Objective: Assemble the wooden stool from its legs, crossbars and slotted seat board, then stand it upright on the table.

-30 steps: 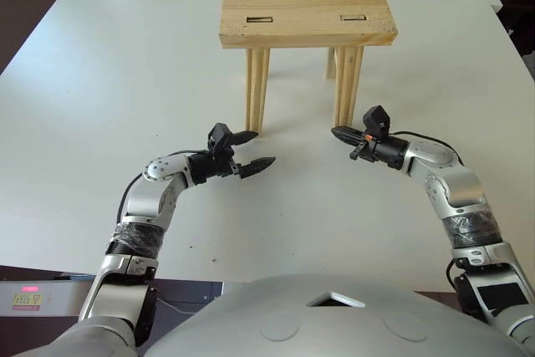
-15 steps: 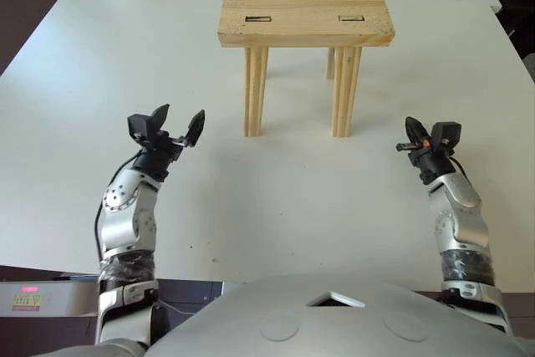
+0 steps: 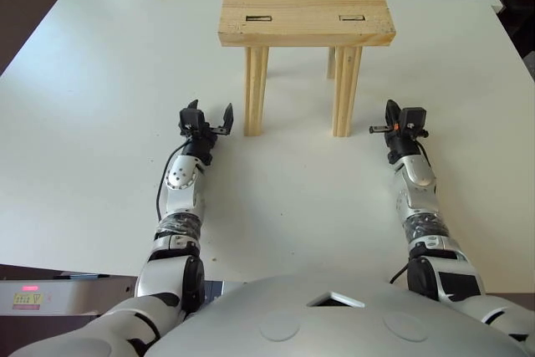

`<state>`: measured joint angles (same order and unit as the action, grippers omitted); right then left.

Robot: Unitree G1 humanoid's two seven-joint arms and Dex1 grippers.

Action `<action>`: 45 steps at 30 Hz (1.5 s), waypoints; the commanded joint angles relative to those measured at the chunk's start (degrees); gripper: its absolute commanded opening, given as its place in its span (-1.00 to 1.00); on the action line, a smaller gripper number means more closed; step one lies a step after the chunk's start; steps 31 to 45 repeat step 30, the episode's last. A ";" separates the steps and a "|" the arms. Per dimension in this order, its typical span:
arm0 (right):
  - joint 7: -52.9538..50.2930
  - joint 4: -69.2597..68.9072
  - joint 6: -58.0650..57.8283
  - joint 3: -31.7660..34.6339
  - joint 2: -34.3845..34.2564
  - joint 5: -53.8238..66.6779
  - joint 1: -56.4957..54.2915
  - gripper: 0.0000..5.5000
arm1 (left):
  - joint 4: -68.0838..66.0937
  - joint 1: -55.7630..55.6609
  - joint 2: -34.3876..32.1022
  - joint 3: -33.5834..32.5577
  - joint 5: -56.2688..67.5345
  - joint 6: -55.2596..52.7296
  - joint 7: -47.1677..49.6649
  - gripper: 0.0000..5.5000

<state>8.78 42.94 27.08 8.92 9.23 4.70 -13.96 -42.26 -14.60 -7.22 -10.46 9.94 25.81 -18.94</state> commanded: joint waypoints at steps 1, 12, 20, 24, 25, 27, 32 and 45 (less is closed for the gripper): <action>-1.46 2.80 2.49 0.09 -0.09 -0.86 -2.60 -0.76 | -3.11 -1.39 0.10 -0.08 -0.24 0.79 0.43 0.70; -2.63 7.87 3.98 -0.36 -0.04 -2.31 -5.23 -0.25 | -6.32 -3.02 -0.61 -1.27 -0.51 5.24 2.30 0.70; -1.23 8.78 3.33 0.35 1.17 -1.39 -6.68 -0.25 | -6.35 -2.63 -0.14 -1.27 -0.52 5.78 2.30 0.70; -2.15 9.46 3.38 1.62 1.92 -1.14 -6.95 -0.25 | -5.50 -1.24 -0.27 -1.40 -0.37 6.10 2.20 0.70; -2.54 9.74 3.47 1.92 1.97 -1.07 -6.93 -0.25 | -5.54 -1.01 -0.24 -1.29 -0.48 6.30 2.13 0.70; -3.39 10.31 3.58 2.24 1.94 -1.12 -6.92 -0.25 | -5.87 -0.91 -0.12 -1.06 -0.77 6.56 2.16 0.70; -4.21 11.32 3.98 2.16 1.56 -1.50 -6.97 -0.25 | -6.15 -1.40 0.40 -0.82 -0.56 6.26 1.70 0.70; -4.21 11.32 3.98 2.16 1.56 -1.50 -6.97 -0.25 | -6.15 -1.40 0.40 -0.82 -0.56 6.26 1.70 0.70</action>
